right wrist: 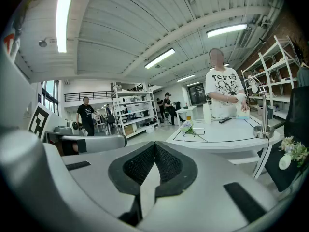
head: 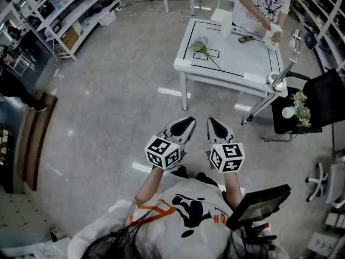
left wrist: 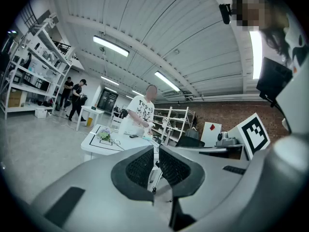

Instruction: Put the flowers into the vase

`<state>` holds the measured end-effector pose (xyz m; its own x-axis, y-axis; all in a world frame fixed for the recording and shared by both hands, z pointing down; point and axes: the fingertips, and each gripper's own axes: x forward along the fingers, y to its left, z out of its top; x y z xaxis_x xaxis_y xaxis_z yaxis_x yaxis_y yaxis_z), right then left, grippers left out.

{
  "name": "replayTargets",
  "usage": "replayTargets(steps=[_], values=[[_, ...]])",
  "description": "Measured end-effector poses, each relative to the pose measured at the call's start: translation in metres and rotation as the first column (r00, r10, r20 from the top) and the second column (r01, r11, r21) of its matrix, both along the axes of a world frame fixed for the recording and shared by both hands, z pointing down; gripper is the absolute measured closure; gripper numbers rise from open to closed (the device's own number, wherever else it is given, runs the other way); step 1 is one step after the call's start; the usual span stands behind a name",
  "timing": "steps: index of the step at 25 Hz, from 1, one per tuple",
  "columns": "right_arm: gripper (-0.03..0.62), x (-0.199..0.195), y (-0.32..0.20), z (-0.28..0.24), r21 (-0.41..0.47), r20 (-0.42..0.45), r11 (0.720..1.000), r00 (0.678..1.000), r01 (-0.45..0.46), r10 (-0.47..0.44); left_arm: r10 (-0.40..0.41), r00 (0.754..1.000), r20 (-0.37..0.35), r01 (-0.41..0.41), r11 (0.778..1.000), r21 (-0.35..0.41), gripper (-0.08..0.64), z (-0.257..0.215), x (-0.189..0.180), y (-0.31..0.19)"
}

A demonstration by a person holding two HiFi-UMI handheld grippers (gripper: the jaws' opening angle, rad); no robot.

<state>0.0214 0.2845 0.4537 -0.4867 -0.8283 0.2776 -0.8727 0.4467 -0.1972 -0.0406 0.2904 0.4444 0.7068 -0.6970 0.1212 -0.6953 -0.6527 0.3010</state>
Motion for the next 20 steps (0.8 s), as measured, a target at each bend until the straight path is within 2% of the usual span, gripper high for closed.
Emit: replayTargets(steps=[13,20], values=[[0.578,-0.009,-0.025,0.001,-0.004,0.026,1.0,0.999,-0.027,0.027,0.027,1.0,0.002,-0.027,1.0,-0.001,0.522,0.0,-0.008,-0.023],[0.578,-0.017,-0.032,0.009,-0.018,0.008,0.999,0.999,-0.044,0.044,0.042,0.999,-0.006,-0.042,0.999,-0.004,0.522,0.004,-0.019,-0.033]])
